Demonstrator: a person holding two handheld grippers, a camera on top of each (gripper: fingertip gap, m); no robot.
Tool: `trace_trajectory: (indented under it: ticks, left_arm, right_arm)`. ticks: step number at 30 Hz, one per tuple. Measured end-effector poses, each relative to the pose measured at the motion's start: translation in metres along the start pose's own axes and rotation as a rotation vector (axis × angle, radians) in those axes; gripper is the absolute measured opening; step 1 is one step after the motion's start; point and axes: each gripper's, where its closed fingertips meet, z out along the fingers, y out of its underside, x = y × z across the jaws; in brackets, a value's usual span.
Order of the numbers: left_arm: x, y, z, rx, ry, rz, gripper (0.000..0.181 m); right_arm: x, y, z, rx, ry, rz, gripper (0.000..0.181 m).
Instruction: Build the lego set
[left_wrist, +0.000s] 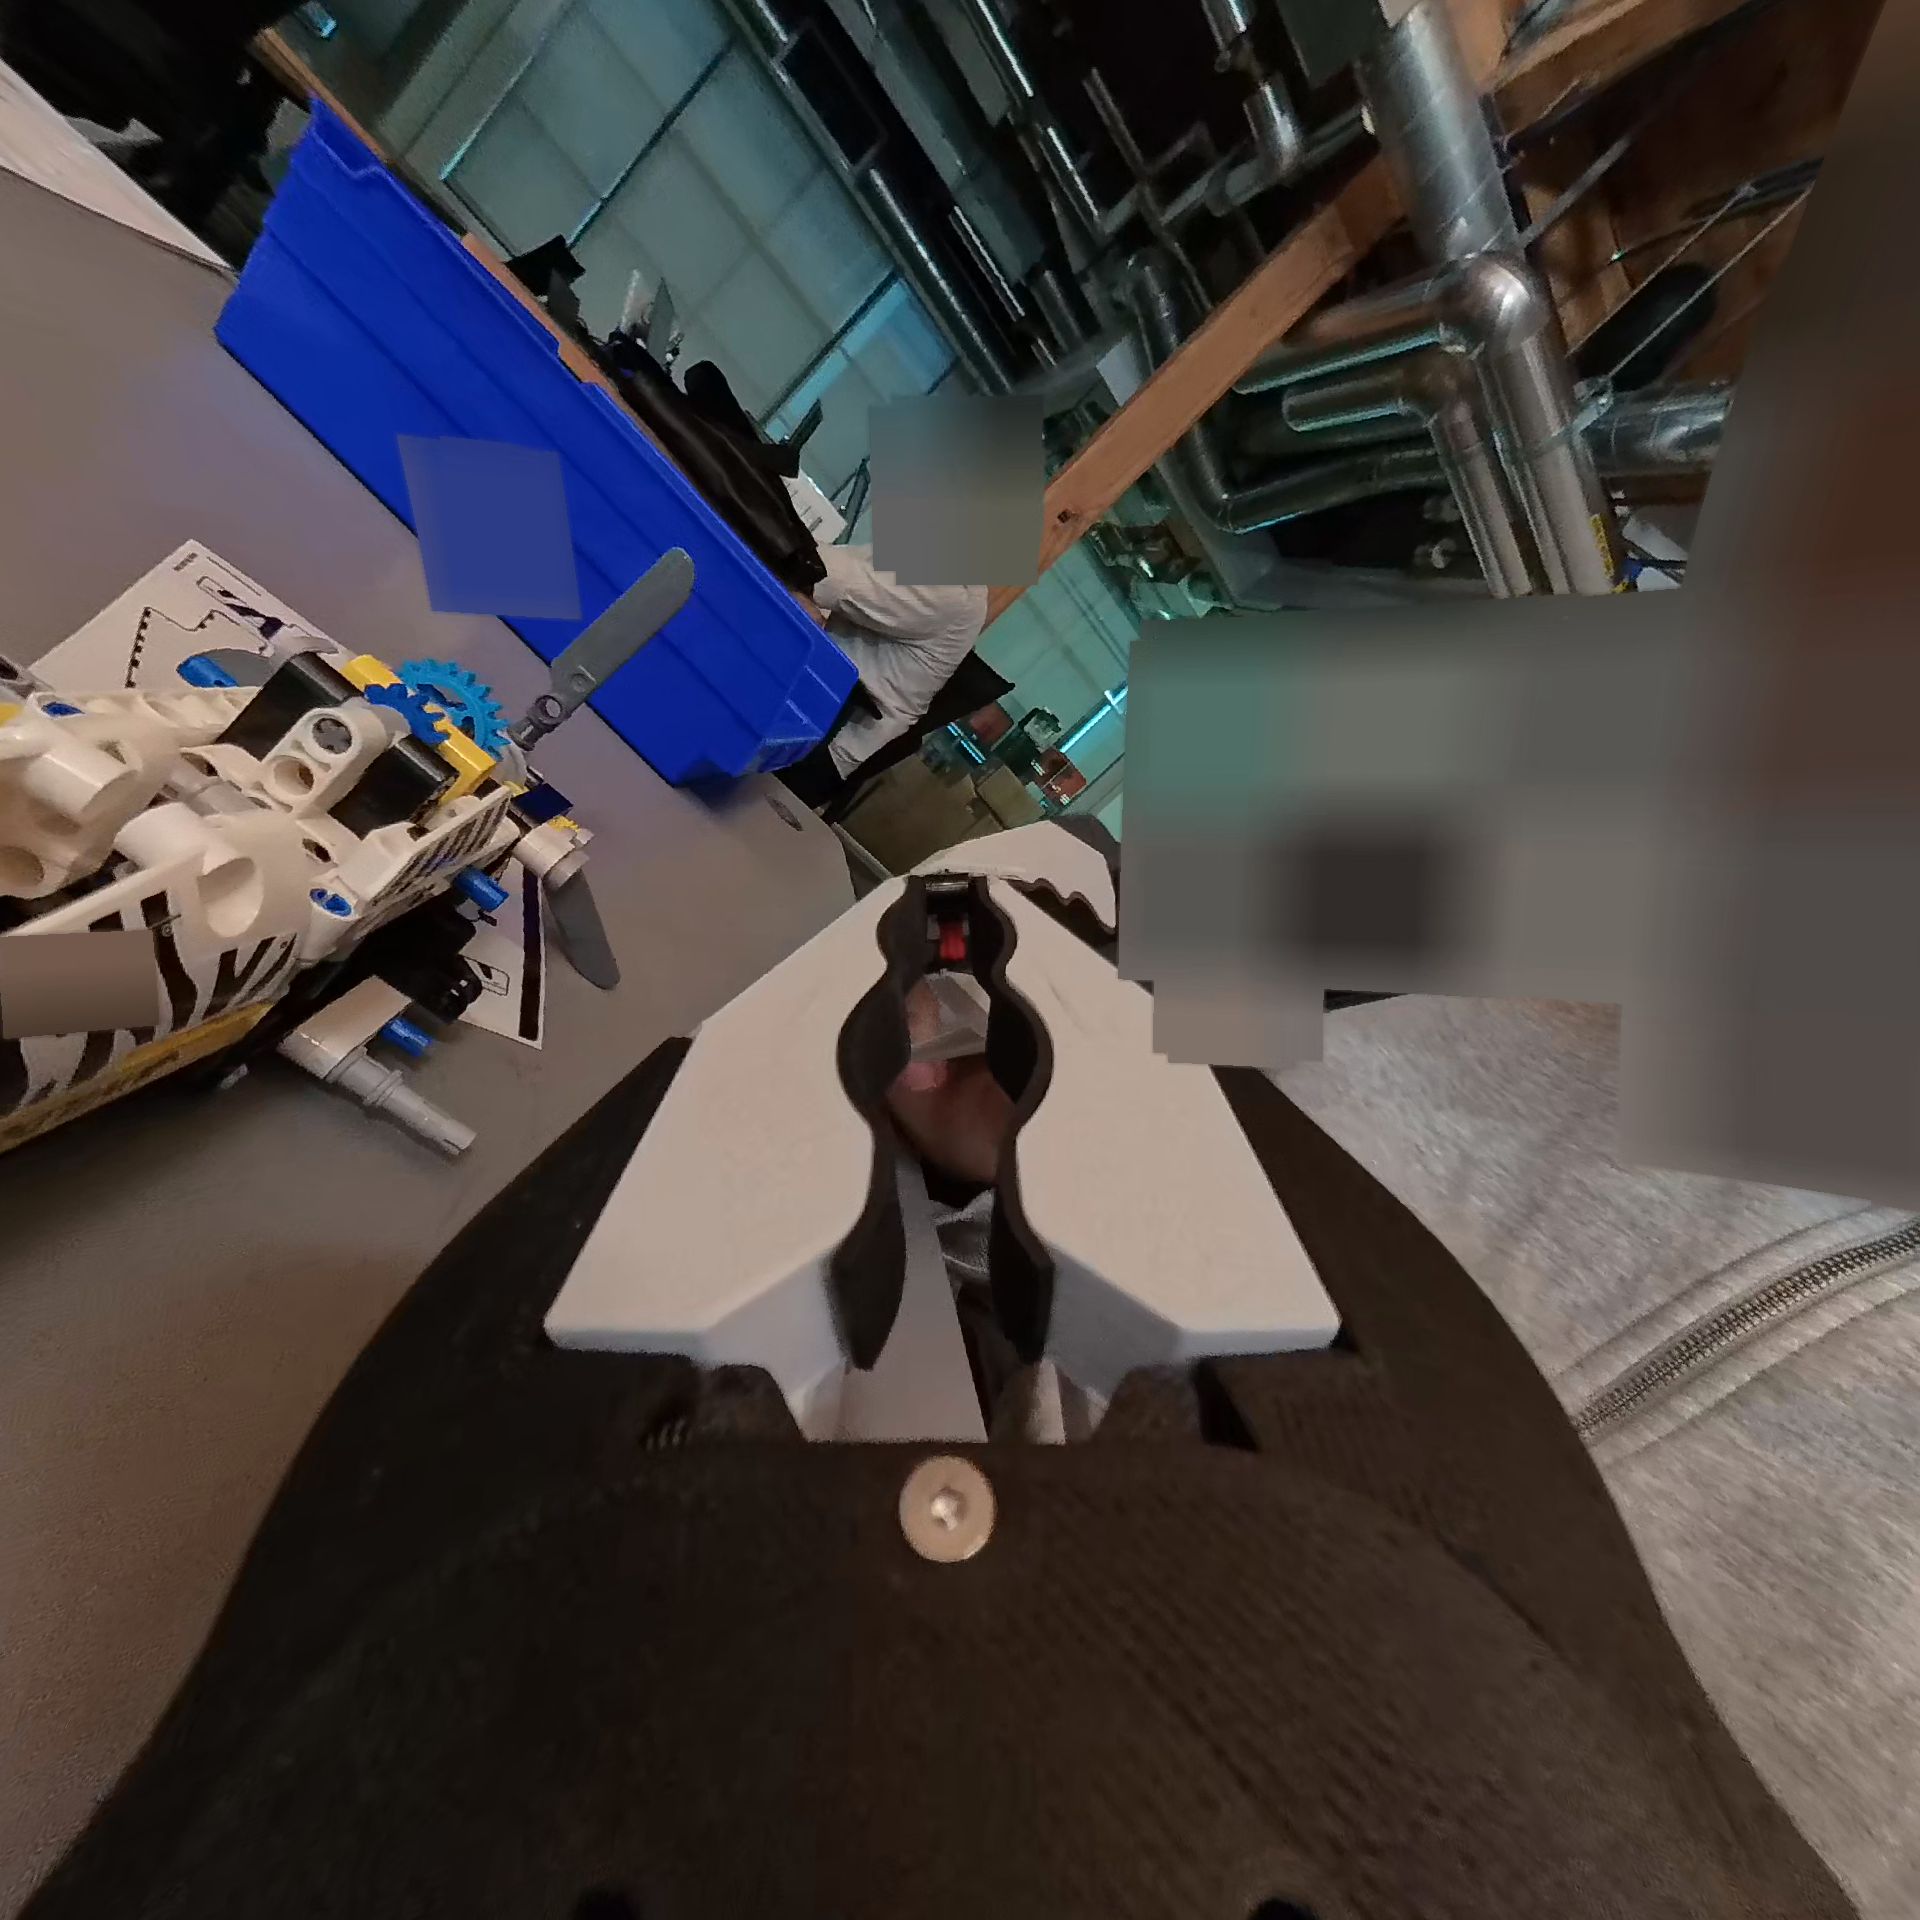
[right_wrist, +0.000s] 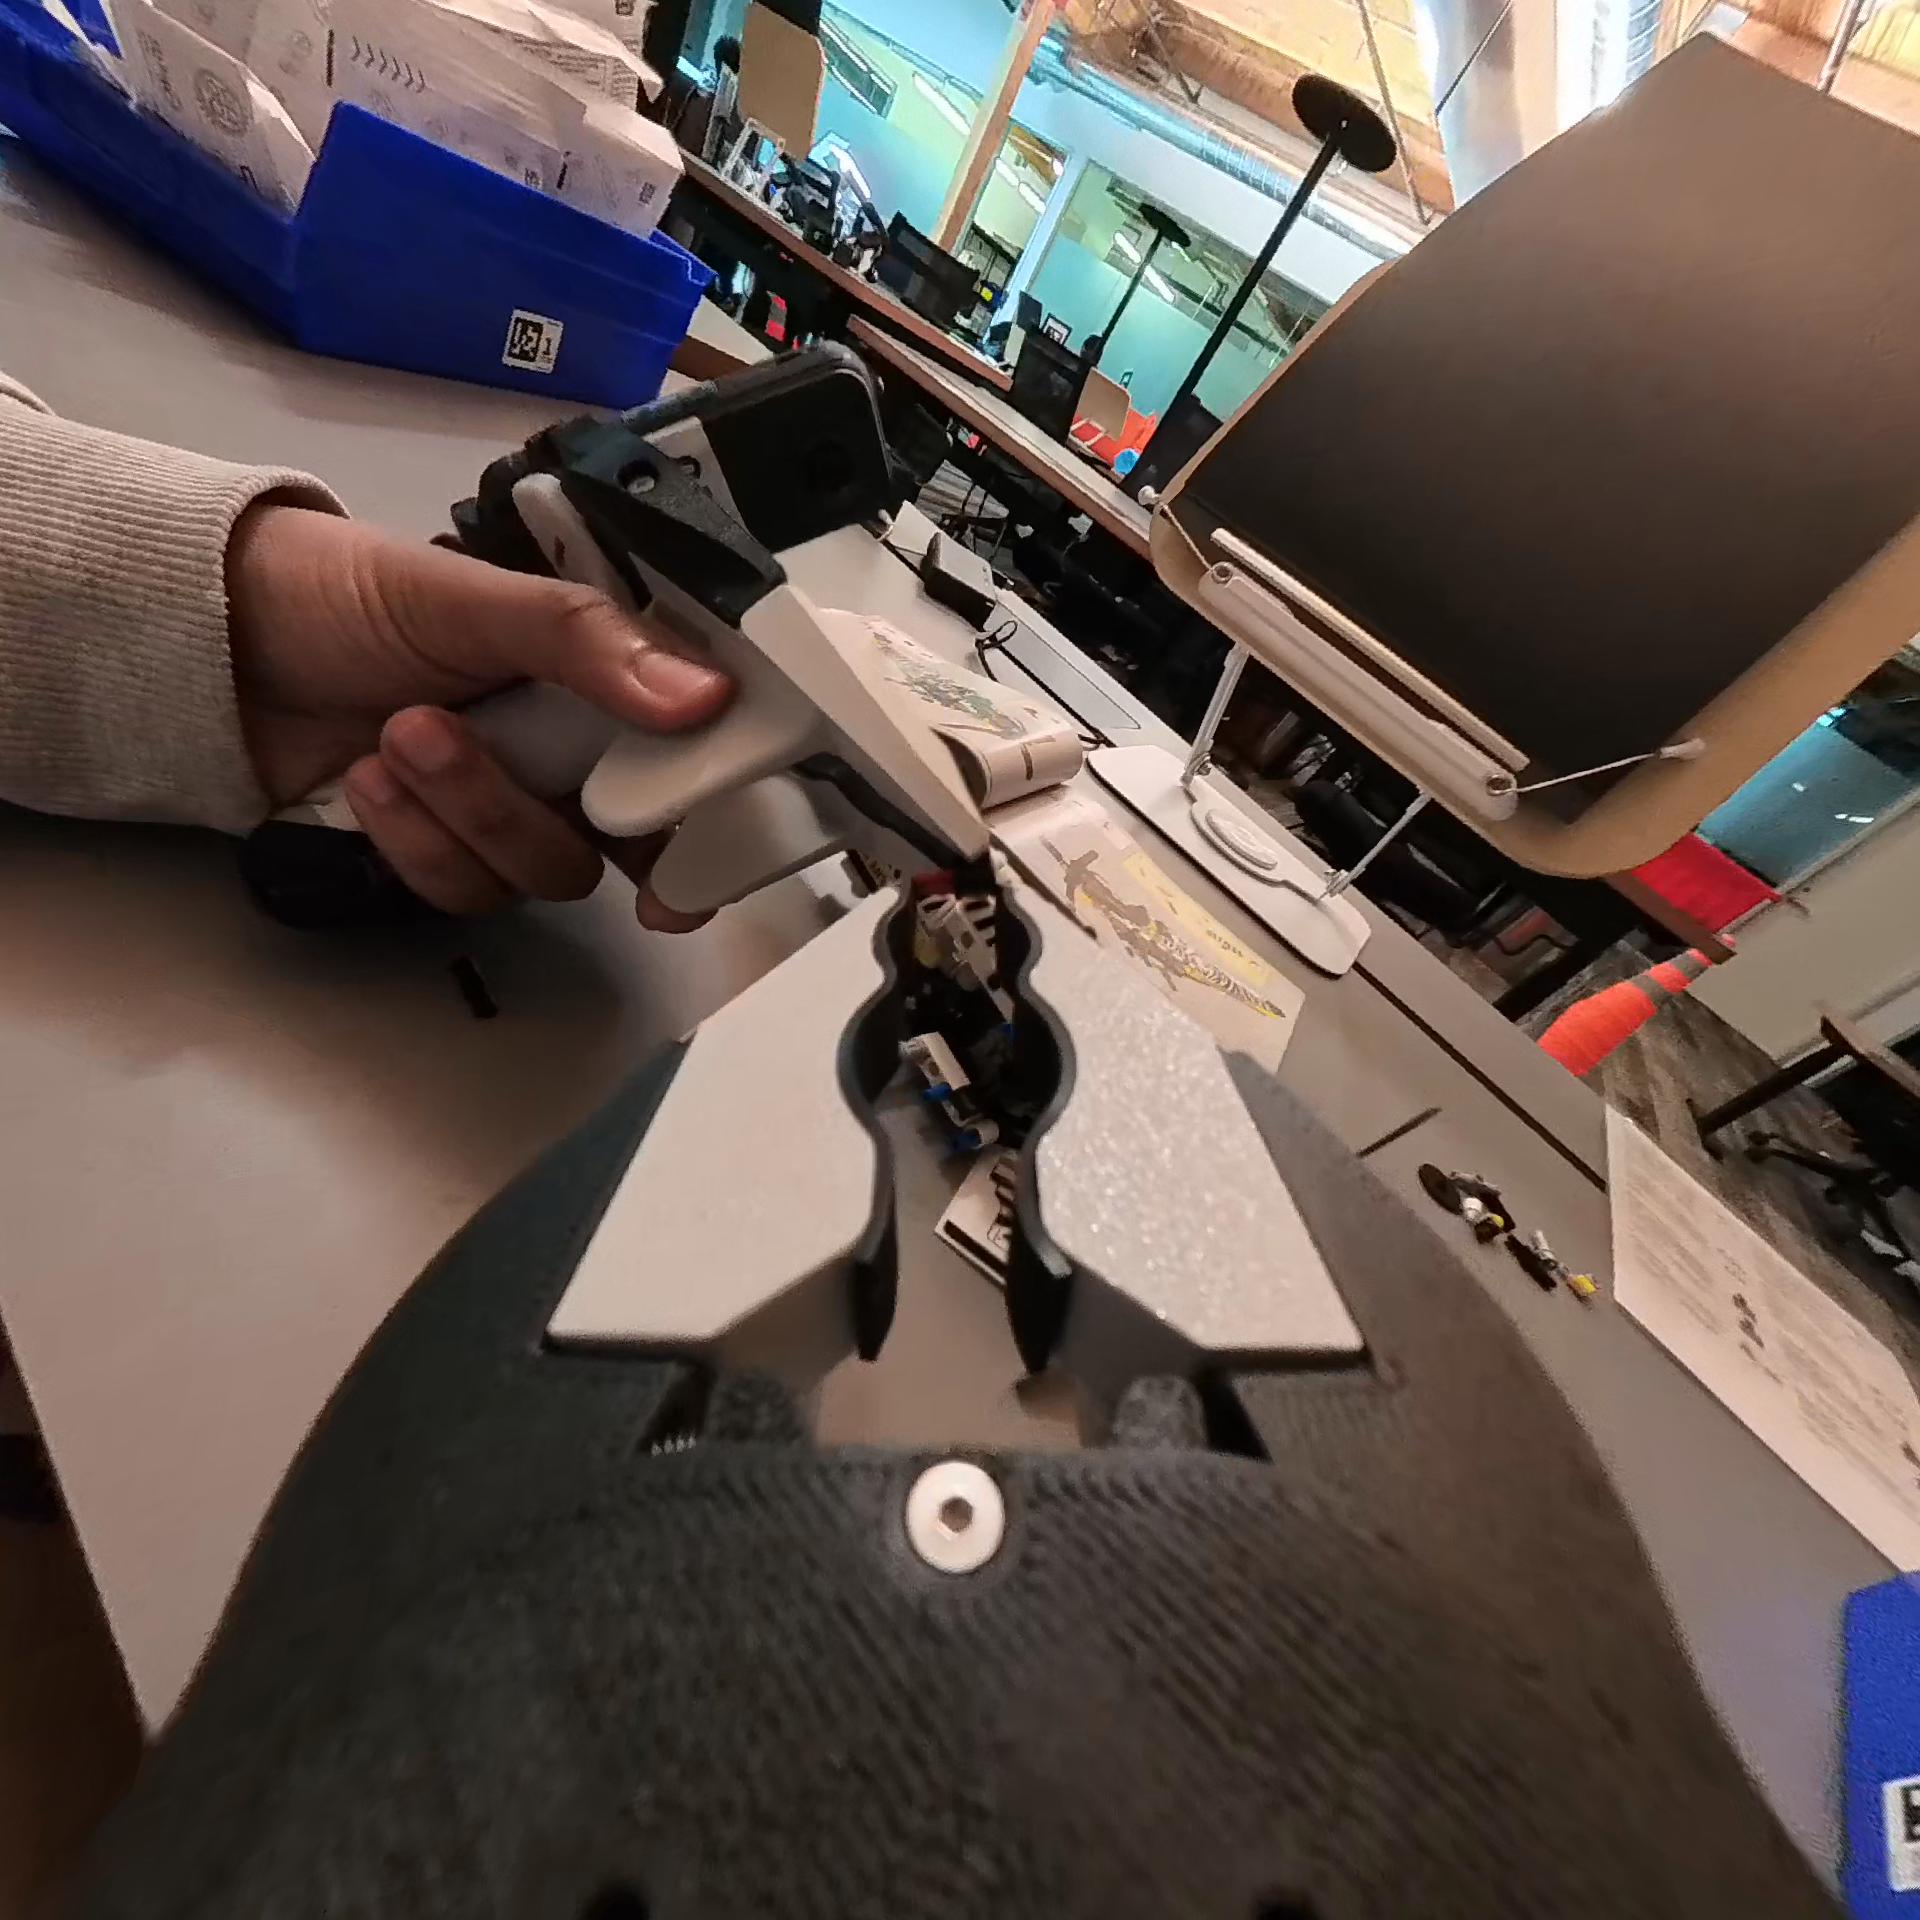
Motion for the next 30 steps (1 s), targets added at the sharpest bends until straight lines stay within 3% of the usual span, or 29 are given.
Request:
trace_trajectory:
  ticks: [24,26,30]
  left_arm:
    - [-0.0051,0.001,0.0001,-0.002,-0.039,0.0,0.005]
    - [-0.0029,0.0001,-0.0003,0.003,-0.022,0.0,0.005]
    - [-0.0029,-0.001,-0.0012,0.011,-0.014,-0.016,0.004]
  right_arm:
    - [-0.0019,0.0031,-0.002,-0.064,-0.026,0.083,0.01]
    - [-0.0045,0.0023,-0.0025,-0.061,-0.036,0.076,0.0]
    - [-0.0049,0.0048,0.0012,-0.052,-0.048,0.078,0.0]
